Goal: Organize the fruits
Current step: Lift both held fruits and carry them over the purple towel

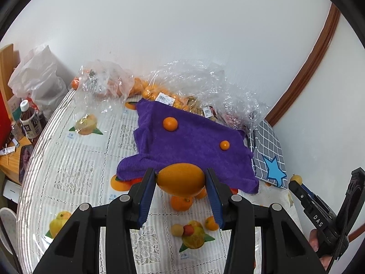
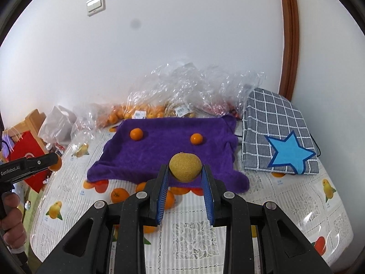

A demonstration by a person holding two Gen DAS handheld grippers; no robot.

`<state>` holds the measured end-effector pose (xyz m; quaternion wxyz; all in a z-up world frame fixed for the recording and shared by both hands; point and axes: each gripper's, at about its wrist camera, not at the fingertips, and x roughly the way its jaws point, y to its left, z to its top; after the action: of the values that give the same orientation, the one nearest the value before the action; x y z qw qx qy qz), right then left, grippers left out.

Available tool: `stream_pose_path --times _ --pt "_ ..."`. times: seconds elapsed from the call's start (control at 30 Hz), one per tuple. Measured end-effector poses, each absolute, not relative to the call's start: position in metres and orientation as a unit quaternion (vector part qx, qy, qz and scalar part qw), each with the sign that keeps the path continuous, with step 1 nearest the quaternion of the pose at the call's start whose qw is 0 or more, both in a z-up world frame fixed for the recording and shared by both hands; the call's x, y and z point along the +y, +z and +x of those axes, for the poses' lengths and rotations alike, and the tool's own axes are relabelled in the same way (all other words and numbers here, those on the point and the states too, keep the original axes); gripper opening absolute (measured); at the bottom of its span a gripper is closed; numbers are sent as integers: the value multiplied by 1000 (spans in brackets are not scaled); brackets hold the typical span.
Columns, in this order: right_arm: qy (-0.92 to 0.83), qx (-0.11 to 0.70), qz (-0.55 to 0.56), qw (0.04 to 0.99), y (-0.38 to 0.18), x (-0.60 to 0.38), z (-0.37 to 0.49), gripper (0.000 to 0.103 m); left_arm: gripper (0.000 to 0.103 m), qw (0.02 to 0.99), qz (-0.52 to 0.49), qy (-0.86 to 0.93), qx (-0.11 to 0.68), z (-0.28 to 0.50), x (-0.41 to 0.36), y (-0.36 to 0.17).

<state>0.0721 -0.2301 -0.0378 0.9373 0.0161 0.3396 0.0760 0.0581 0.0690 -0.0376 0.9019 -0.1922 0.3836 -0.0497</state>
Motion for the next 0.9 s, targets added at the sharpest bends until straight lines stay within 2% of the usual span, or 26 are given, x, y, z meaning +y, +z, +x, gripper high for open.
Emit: stream_pose_path --times 0.6,0.9 --pt "68 344 13 937 -34 -235 112 29 42 897 -194 -66 391 114 68 -33" --pt "73 355 12 932 -48 -228 153 29 42 890 -194 -59 409 153 75 -49"
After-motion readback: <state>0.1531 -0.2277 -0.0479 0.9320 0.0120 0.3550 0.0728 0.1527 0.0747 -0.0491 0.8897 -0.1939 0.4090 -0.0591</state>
